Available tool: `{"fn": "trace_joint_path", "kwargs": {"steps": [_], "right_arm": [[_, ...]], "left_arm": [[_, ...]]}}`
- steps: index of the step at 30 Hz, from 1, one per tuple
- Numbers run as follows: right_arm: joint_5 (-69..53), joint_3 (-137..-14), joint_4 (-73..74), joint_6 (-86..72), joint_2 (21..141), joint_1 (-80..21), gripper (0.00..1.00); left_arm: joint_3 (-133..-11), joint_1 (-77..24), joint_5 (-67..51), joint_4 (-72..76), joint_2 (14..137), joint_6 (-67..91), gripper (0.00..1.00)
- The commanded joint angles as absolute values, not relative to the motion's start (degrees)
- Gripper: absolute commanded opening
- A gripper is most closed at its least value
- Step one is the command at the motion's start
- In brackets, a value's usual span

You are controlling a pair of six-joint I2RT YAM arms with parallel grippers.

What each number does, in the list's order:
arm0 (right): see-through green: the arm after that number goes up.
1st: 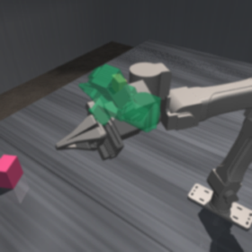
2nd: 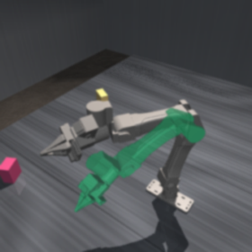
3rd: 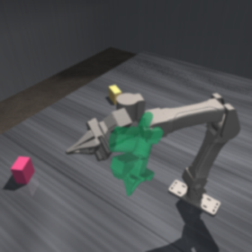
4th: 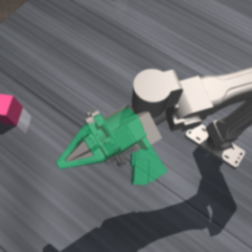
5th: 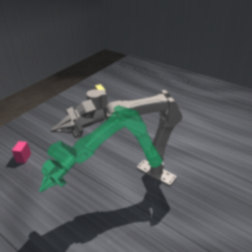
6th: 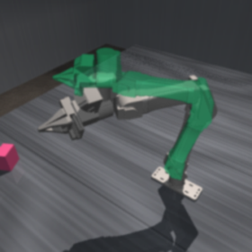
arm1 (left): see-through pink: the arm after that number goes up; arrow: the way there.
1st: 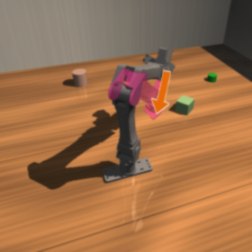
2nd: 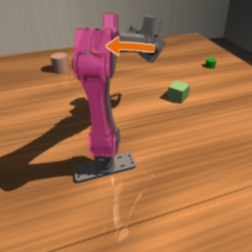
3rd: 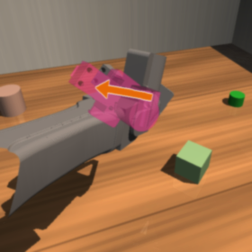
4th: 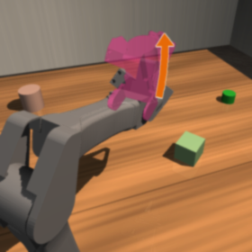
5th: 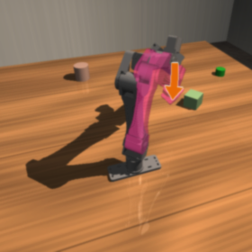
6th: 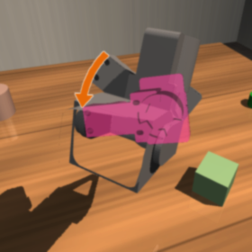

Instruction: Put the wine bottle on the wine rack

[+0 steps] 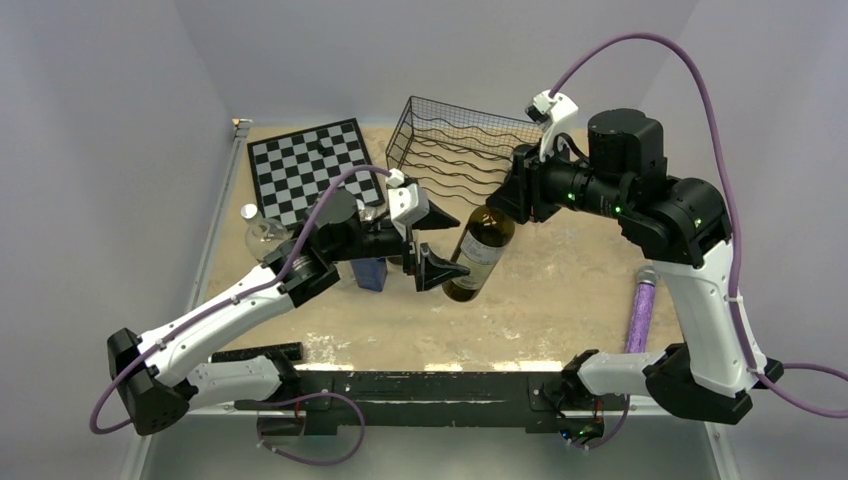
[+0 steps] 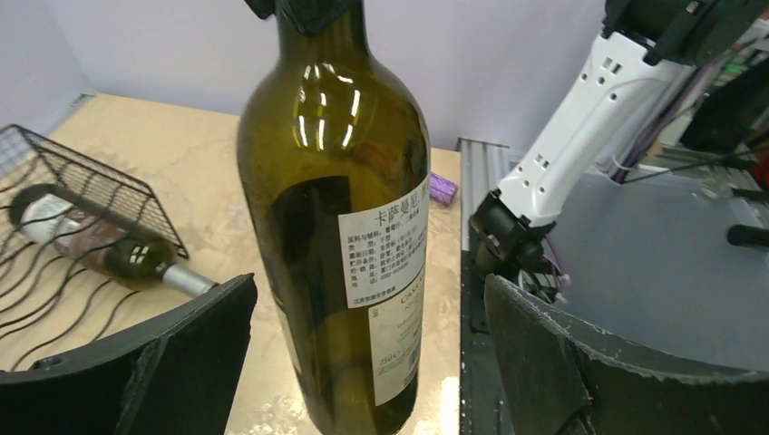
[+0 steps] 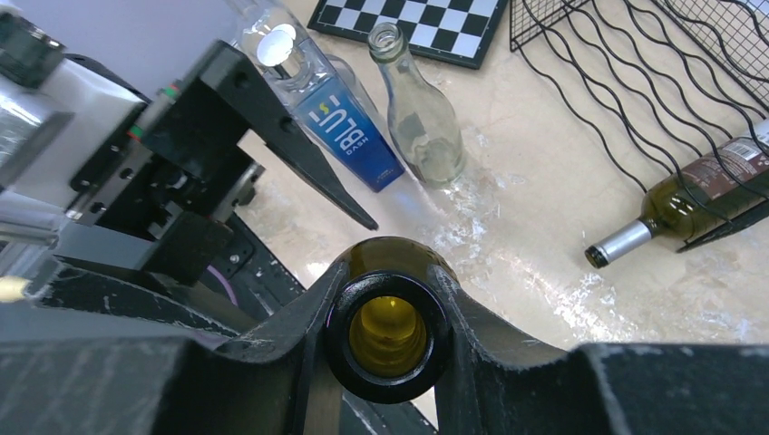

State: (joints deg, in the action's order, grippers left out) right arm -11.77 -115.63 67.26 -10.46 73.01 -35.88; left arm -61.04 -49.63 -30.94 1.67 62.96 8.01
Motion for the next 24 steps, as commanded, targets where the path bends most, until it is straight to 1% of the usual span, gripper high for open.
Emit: {"fn": "trace_joint_path", "kwargs": {"steps": [1, 6, 11, 15, 22, 23, 24], "right_arm": [[-15.1, -116.9, 59.2, -13.5, 70.8, -35.5, 0.00], [-16.3, -116.2, 55.6, -14.3, 69.4, -35.6, 0.00], [-19.5, -117.7, 53.5, -15.3, 67.8, -35.5, 0.00], [-18.7, -117.3, 51.0, -16.6, 66.7, -35.5, 0.00], [-16.1, -112.3, 43.2, -19.5, 62.5, -35.5, 0.00], [-16.5, -111.6, 42.3, -20.0, 62.2, -35.5, 0.00], [-16.7, -111.1, 41.6, -20.4, 61.9, -35.5, 0.00]], "left_arm": [[-60.2, -49.7, -38.7, 9.6, 64.8, 11.2, 0.99], [-60.7, -49.7, -41.5, 8.8, 68.0, 11.2, 0.99], [-58.8, -49.7, -38.2, 7.2, 67.8, 7.1, 0.99], [-58.6, -49.7, -38.0, 7.2, 68.1, 6.8, 0.99], [-57.5, -49.7, -37.0, 8.6, 68.0, 6.2, 0.99], [-57.6, -49.7, -37.0, 9.0, 68.0, 6.1, 0.99], [-57.8, -49.7, -36.8, 9.5, 68.2, 6.0, 0.96]]}}
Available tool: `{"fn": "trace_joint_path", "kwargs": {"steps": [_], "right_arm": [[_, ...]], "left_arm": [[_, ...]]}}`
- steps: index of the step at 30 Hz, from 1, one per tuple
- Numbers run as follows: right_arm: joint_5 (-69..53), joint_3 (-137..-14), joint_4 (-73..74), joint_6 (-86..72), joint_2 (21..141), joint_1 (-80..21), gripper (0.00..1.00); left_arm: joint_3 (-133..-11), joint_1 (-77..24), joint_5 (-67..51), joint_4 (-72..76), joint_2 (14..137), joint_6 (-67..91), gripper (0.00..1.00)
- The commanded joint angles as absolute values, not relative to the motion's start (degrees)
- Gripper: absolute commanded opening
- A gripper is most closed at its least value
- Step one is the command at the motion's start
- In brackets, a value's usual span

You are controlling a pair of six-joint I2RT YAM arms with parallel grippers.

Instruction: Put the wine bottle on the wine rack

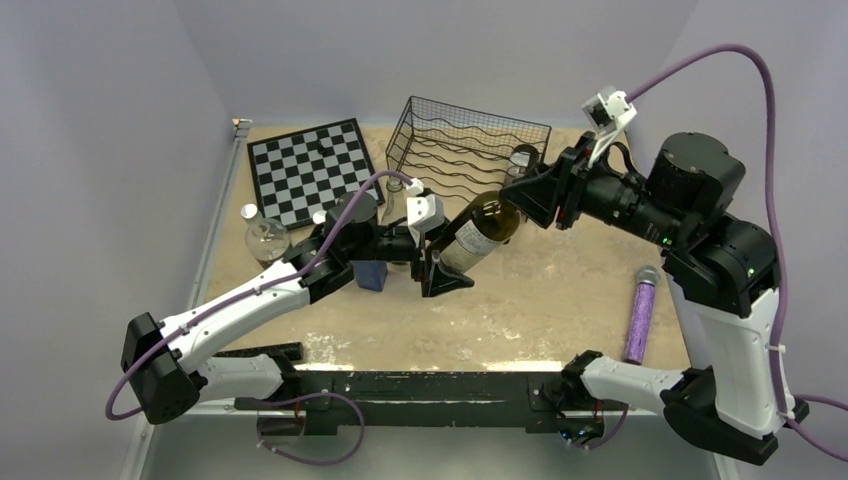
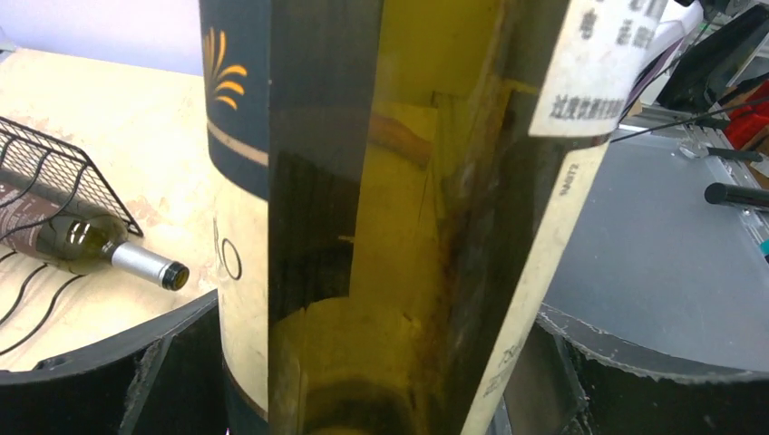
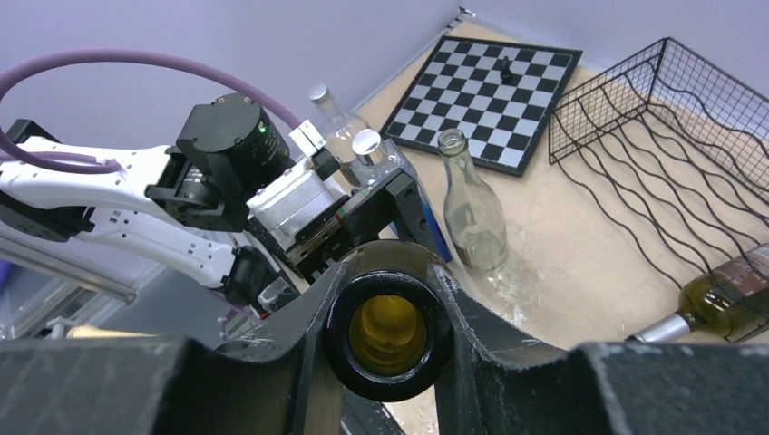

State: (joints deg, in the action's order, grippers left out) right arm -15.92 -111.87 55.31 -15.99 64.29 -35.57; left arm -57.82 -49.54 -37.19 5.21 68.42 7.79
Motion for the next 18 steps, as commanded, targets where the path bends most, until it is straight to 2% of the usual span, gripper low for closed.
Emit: {"fn": "trace_joint_path", "kwargs": {"steps": [1, 3, 5, 6, 8, 11, 12, 14, 15, 18], "right_arm": [[-16.9, -110.6, 41.2, -20.6, 61.7, -35.5, 0.00], [-16.9, -109.8, 40.7, -20.9, 61.4, -35.5, 0.00], [-17.0, -109.4, 40.5, -21.1, 61.3, -35.5, 0.00], [-17.2, -109.1, 40.4, -21.1, 61.2, -35.5, 0.00], [-17.4, -108.5, 40.5, -21.2, 61.0, -35.5, 0.00], [-17.4, -107.2, 40.8, -21.0, 60.3, -35.5, 0.00], [-17.4, -106.7, 40.8, -20.7, 60.0, -35.5, 0.04], [-16.2, -105.7, 41.1, -20.1, 59.4, -35.5, 0.18], [-15.5, -105.4, 41.5, -19.8, 59.1, -35.5, 0.33], [-12.1, -103.9, 42.3, -18.9, 58.3, -35.5, 0.60]], "left_arm": [[-58.1, -49.7, -36.7, 9.8, 68.3, 5.7, 0.92], [-58.9, -49.7, -36.0, 10.0, 69.0, 5.1, 0.77], [-59.7, -49.7, -34.7, 9.8, 69.5, 4.3, 0.55], [-60.2, -49.7, -34.3, 9.6, 69.6, 4.0, 0.41], [-60.9, -49.7, -33.1, 9.0, 69.8, 2.8, 0.02], [-61.1, -49.7, -31.4, 9.2, 69.6, 0.6, 0.00], [-61.3, -49.7, -30.7, 9.2, 69.5, -0.5, 0.00], [-61.6, -49.7, -29.3, 9.0, 69.3, -3.2, 0.00], [-62.2, -49.7, -28.1, 9.0, 69.2, -4.5, 0.00], [-65.5, -49.7, -24.5, 9.1, 70.2, -10.4, 0.00]]}}
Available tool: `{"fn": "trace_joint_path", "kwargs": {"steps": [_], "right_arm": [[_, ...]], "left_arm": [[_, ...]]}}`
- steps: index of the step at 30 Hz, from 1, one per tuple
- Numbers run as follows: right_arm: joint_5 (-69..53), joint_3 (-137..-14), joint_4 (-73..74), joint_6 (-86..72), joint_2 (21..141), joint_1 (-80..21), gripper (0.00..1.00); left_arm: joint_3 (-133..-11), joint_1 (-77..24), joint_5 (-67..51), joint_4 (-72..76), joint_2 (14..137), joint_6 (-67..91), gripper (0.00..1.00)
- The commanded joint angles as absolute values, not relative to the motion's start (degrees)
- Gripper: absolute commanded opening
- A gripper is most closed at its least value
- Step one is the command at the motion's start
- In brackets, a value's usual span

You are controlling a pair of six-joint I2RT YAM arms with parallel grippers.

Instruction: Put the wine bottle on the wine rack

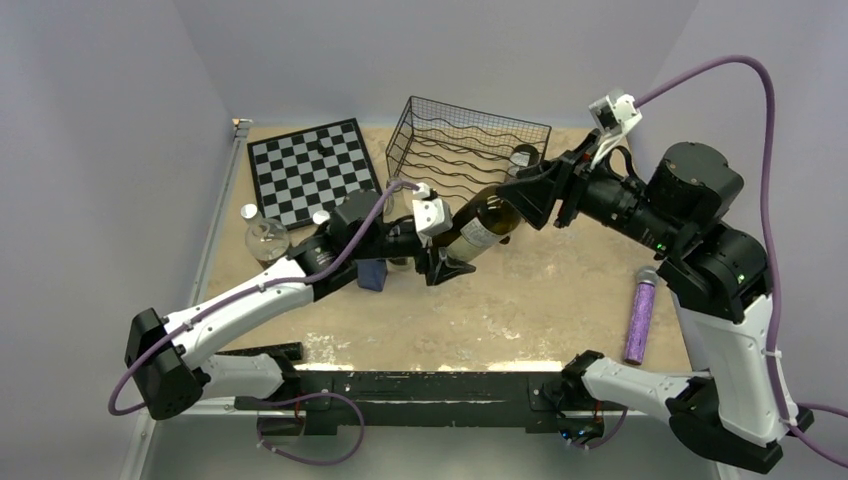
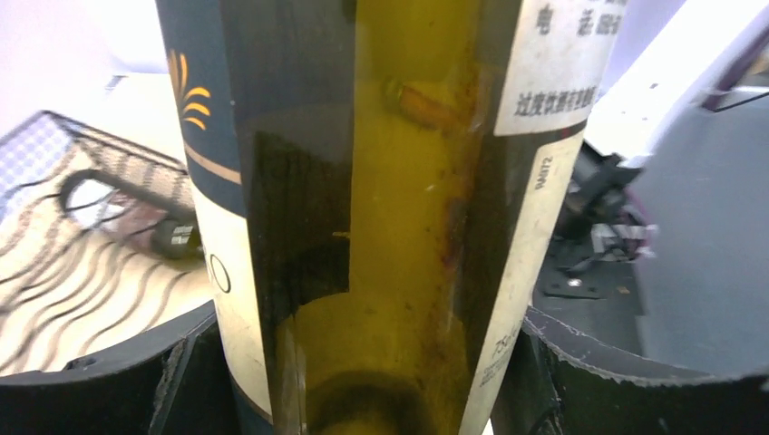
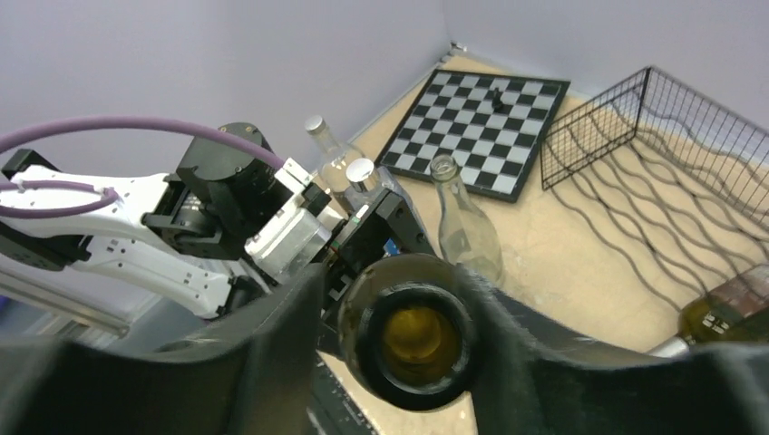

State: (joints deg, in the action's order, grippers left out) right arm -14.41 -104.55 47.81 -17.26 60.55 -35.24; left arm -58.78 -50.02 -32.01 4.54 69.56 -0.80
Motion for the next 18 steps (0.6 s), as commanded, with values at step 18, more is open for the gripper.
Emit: {"fn": "trace_joint_path", "kwargs": {"steps": [18], "right_arm": [[10.5, -96.6, 43.5, -13.5, 50.5, -35.5, 0.99]], "left_arm": [[-78.4, -49.0, -9.2, 19.2, 80.7, -46.9, 0.00]]}}
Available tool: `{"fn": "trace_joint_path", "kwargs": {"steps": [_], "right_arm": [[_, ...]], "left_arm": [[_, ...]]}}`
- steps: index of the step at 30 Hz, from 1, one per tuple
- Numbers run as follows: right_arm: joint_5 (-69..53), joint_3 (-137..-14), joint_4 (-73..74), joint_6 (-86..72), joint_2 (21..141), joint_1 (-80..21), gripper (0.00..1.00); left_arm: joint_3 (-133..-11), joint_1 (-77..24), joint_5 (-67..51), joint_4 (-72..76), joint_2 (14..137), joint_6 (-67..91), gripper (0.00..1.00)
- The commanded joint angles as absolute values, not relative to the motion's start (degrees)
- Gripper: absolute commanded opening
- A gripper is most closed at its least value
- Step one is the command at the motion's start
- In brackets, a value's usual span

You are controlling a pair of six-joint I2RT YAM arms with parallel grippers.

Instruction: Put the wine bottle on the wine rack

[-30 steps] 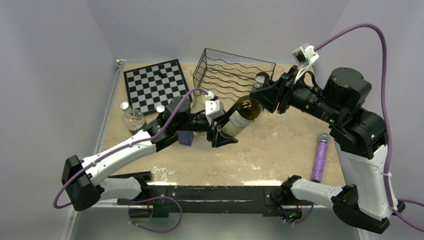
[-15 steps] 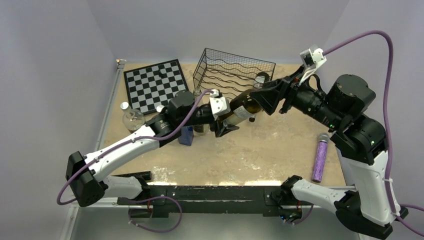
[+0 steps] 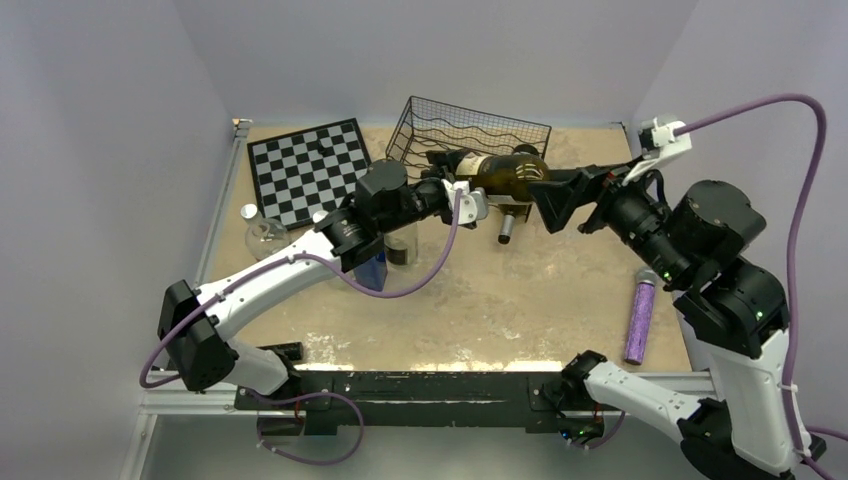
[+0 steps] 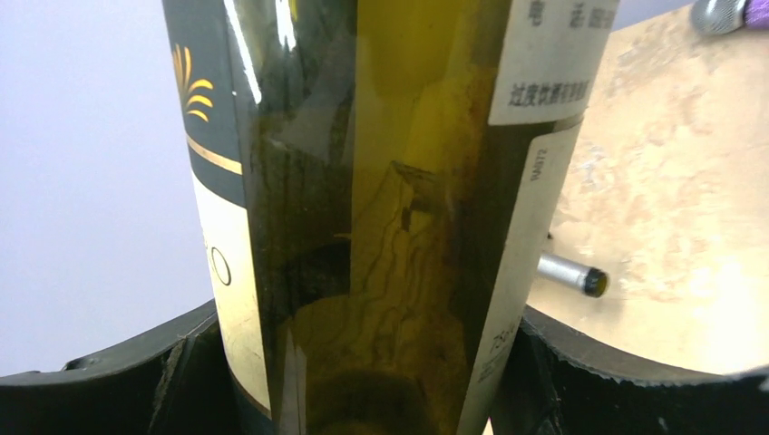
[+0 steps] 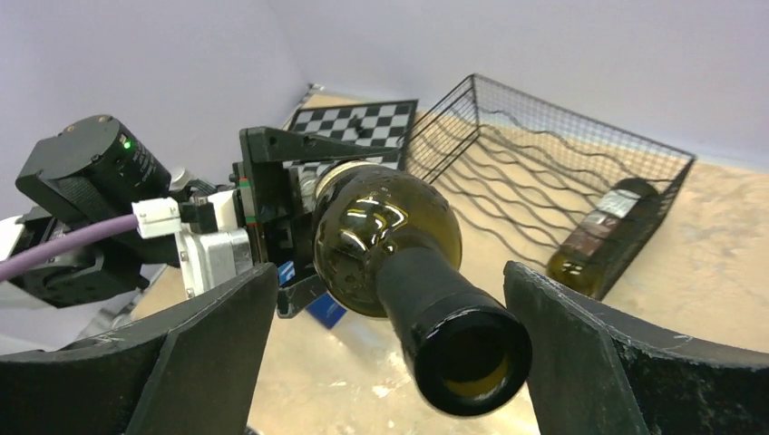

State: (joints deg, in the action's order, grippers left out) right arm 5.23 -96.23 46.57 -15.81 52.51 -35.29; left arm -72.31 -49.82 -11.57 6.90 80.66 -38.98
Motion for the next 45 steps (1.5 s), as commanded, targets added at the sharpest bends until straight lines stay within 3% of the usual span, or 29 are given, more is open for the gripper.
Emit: {"fn": "trace_joint_path", "kwargs": {"steps": [1, 13, 19, 29, 41, 45], "right_arm": [[10.6, -96.8, 43.4, -13.2, 50.3, -35.5, 0.99], [8.6, -103.4, 50.2, -11.7, 52.6, -35.4, 0.96], [4.0, -107.4, 58.9, -11.8, 57.3, -32.9, 0.94], [-19.2, -108.3, 70.2, -6.6, 62.2, -25.6, 0.97], [-21.0, -109.9, 78.9, -5.7, 66.2, -25.5, 0.97], [-21.2, -109.3, 79.3, -5.9, 66.6, -25.4, 0.91]], "left_arm": [[-78.9, -48.7, -9.5, 19.1, 81.0, -47.5, 0.00], [-80.3, -47.5, -11.4, 12.7, 82.4, -62.5, 0.00], [-78.2, -47.8, -9.2, 19.3, 82.6, -71.9, 0.00], [-72.3, -48.3, -9.6, 28.2, 80.4, -76.2, 0.00], [-70.9, -48.1, -9.2, 30.6, 79.4, -73.5, 0.00], [-71.2, -48.1, -9.4, 29.5, 79.3, -73.2, 0.00]]}}
